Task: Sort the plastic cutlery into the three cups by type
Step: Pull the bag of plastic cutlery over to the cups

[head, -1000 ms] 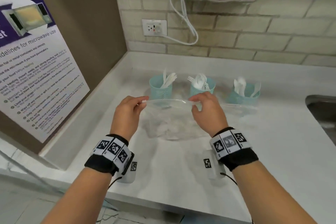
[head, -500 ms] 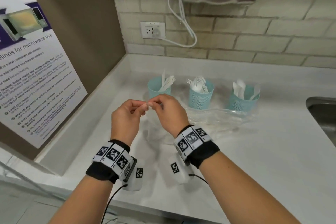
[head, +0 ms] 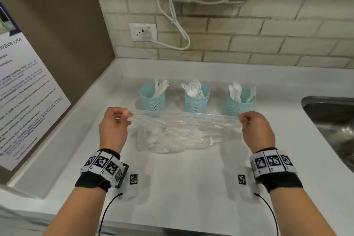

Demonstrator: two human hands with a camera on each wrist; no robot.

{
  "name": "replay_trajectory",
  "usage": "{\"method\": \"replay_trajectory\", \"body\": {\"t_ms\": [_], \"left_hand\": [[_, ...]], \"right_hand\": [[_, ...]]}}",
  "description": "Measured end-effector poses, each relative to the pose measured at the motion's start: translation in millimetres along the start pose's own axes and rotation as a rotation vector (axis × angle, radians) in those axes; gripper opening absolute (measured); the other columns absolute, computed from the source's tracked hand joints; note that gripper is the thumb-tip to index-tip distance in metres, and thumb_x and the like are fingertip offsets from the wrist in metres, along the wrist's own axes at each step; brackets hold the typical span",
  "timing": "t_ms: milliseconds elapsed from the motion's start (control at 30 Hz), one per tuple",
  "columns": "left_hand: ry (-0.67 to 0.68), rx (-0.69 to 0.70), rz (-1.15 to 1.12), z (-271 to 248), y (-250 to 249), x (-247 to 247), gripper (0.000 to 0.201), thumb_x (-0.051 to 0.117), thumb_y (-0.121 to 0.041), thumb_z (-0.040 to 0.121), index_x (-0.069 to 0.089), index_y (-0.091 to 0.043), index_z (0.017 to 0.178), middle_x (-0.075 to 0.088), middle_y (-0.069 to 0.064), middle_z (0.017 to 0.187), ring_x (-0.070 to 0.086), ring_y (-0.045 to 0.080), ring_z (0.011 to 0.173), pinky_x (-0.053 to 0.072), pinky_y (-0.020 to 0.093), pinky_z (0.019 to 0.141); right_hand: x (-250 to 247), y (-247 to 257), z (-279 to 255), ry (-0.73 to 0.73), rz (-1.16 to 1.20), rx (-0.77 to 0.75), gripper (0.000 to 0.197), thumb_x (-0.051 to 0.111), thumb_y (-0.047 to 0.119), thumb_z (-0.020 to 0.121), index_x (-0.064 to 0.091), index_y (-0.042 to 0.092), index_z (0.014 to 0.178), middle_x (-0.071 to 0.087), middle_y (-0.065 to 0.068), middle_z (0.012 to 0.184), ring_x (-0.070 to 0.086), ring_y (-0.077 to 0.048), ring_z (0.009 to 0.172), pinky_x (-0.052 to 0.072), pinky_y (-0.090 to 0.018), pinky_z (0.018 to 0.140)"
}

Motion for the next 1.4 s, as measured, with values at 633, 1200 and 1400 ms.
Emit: {"method": "replay_trajectory", "body": {"t_ms": [633, 1200, 1400], "left_hand": [[0.241, 0.012, 0.296, -8.7, -5.9, 22.5, 0.026, 0.063, -0.004, 0.078, 0.062, -0.026, 0.093, 0.054, 0.000, 0.089, 0.060, 0.022, 0.078, 0.050, 0.035, 0.078], [0.368, -0.525, -0.053, -24.1, 21.8, 93.6, 0.021, 0.024, -0.002, 0.093, 0.041, -0.014, 0.096, 0.044, 0.005, 0.069, 0.051, 0.018, 0.047, 0.055, 0.039, 0.058], [0.241, -0.565, -0.215, -12.0, 24.7, 79.4, 0.023, 0.033, -0.004, 0.090, 0.039, -0.016, 0.109, 0.043, 0.003, 0.077, 0.042, 0.017, 0.059, 0.045, 0.027, 0.048]], "right_hand": [[30.7, 18.0, -12.4, 0.158, 0.038, -0.083, 0.030, 0.058, 0.009, 0.085, 0.069, 0.018, 0.111, 0.058, -0.003, 0.116, 0.049, -0.028, 0.108, 0.031, -0.021, 0.082], [100.6, 21.6, -20.5, 0.616, 0.387, 0.365, 0.050, 0.066, -0.006, 0.072, 0.036, 0.013, 0.108, 0.047, -0.007, 0.092, 0.049, -0.018, 0.075, 0.041, -0.025, 0.057], [86.5, 5.0, 0.6, 0.457, 0.255, 0.337, 0.014, 0.044, -0.006, 0.082, 0.047, 0.007, 0.076, 0.049, -0.010, 0.072, 0.049, -0.023, 0.070, 0.041, -0.028, 0.058]]}}
Point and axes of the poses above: each hand's wrist, its own z-axis towards the middle knuckle, its own x-axis out of the palm, y = z × x, the point moved 7 cm from there along z, towards the middle knuckle
